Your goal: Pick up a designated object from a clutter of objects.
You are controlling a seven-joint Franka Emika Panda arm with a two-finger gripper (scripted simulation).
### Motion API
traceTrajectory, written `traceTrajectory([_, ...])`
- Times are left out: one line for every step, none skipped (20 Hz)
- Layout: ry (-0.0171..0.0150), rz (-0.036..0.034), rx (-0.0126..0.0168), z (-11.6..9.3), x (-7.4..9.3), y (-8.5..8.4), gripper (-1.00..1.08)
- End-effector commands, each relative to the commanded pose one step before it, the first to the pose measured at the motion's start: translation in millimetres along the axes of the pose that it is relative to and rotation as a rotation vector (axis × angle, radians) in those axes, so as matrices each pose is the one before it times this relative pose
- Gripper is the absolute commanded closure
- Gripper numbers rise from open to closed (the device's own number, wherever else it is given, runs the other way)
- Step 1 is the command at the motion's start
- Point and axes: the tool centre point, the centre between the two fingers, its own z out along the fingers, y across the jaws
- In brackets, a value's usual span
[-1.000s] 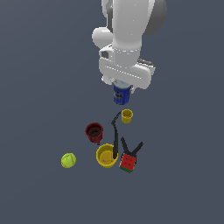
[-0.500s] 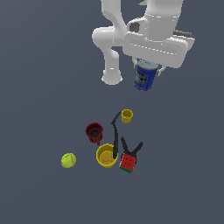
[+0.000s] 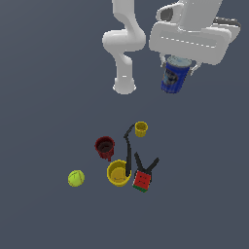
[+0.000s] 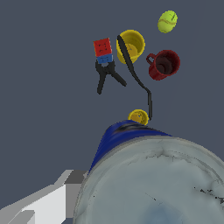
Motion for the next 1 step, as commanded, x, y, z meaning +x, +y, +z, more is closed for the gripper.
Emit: traceTrajectory([0.00224, 0.00102, 0.00263, -3.33, -0.55, -1.90, 1.08])
